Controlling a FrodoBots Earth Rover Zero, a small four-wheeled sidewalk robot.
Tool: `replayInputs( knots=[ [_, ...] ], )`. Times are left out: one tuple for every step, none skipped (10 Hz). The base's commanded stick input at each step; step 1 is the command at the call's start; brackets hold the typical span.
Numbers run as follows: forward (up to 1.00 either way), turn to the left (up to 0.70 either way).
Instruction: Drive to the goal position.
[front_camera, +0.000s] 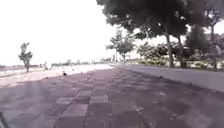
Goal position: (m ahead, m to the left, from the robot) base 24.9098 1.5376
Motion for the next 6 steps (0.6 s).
replayInputs(
  knots=[
    [0.85,0.0],
    [0.85,0.0],
    [0.85,0.0],
    [0.85,0.0],
    [0.85,0.0],
    [0.85,0.0]
  ],
)
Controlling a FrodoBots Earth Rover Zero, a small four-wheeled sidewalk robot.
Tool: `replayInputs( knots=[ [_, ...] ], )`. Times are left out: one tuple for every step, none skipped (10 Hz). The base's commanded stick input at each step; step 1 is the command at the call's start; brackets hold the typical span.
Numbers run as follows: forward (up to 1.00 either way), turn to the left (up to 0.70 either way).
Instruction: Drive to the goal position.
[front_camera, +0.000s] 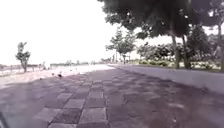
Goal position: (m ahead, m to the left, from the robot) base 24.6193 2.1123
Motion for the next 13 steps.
replayInputs(
  knots=[
    [0.85,0.0],
    [0.85,0.0],
    [0.85,0.0],
    [0.85,0.0],
    [0.85,0.0],
    [0.85,0.0],
    [0.85,0.0],
    [0.85,0.0],
    [0.85,0.0],
    [0.85,0.0],
    [0.85,0.0],
    [0.85,0.0],
    [0.85,0.0]
  ],
)
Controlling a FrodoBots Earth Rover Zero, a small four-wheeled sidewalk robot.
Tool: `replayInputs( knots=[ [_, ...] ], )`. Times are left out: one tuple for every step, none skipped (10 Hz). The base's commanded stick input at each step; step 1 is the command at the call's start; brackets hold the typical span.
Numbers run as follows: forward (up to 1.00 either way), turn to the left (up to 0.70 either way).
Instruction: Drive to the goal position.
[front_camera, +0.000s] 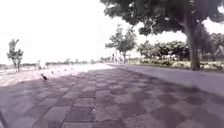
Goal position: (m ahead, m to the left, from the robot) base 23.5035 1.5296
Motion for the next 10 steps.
replayInputs(
  knots=[
    [0.85,0.12],
    [0.85,0.34],
    [0.85,0.18],
    [0.85,0.01],
    [0.85,0.0],
    [0.85,0.0],
    [0.85,0.04],
    [0.85,0.26],
    [0.85,0.34],
    [0.85,0.0]
  ],
)
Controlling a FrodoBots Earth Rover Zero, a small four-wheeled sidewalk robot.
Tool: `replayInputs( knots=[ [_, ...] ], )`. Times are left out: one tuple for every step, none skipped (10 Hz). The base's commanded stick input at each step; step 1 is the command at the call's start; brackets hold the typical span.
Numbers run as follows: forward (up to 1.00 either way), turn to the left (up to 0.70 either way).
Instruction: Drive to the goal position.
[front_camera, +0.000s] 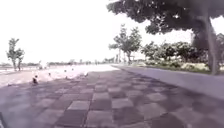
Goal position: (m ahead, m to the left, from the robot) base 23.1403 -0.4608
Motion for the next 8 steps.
replayInputs(
  knots=[
    [0.85,0.0],
    [0.85,0.0],
    [0.85,0.0],
    [0.85,0.11],
    [0.85,0.27],
    [0.85,0.16],
    [0.85,0.0],
    [0.85,0.0]
  ],
)
